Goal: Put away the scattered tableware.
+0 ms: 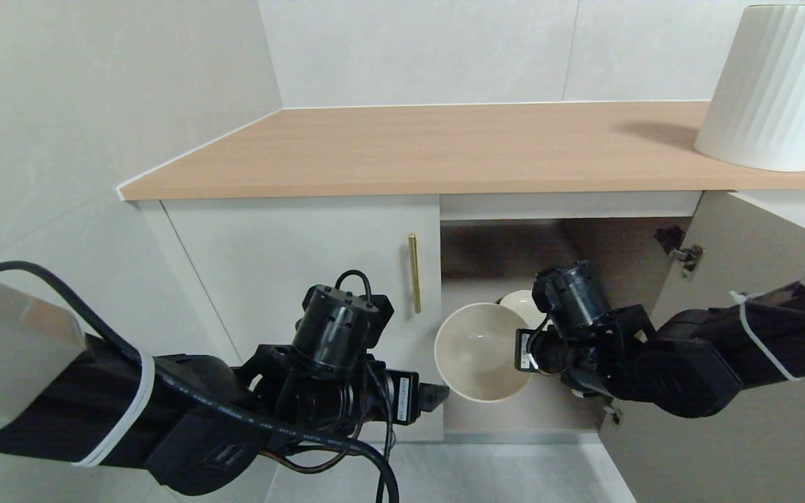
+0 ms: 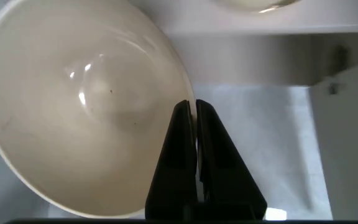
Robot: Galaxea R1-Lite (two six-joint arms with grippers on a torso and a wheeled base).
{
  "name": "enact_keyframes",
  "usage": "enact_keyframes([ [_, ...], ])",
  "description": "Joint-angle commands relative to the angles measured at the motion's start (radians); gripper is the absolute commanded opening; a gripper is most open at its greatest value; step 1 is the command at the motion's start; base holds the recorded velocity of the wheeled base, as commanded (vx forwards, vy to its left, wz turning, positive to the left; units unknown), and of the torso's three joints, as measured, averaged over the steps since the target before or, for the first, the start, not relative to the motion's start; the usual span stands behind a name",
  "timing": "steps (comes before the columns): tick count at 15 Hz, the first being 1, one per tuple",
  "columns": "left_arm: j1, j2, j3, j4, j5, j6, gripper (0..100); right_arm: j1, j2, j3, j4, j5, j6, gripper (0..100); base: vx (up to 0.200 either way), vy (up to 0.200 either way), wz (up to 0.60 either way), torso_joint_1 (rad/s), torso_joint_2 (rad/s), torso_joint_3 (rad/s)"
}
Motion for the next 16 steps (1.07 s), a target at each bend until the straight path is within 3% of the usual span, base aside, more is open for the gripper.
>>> enact_keyframes([
  [1, 0.0, -0.008, 0.0, 0.0, 0.0, -0.001, 100, -0.052, 0.055, 0.018, -0.044, -0.018, 0.007, 0, 0.0, 0.0, 0.0, 0.0, 0.0, 0.0],
  [3, 0.0, -0.011, 0.0, 0.0, 0.0, -0.001, 100, -0.15, 0.129, 0.005, -0.226, -0.026, 0.018, 0, 0.0, 0.0, 0.0, 0.0, 0.0, 0.0],
  [6, 0.0, -0.02, 0.0, 0.0, 0.0, -0.001, 100, -0.2, 0.192, -0.028, -0.323, -0.027, 0.018, 0, 0.0, 0.0, 0.0, 0.0, 0.0, 0.0],
  [10, 0.0, -0.017, 0.0, 0.0, 0.0, -0.001, 100, -0.285, 0.285, -0.143, -0.323, -0.03, 0.022, 0, 0.0, 0.0, 0.0, 0.0, 0.0, 0.0],
  [16, 0.0, -0.008, -0.002, 0.0, -0.001, -0.002, 100, -0.331, 0.39, -0.272, -0.317, -0.03, 0.022, 0, 0.0, 0.0, 0.0, 0.0, 0.0, 0.0],
])
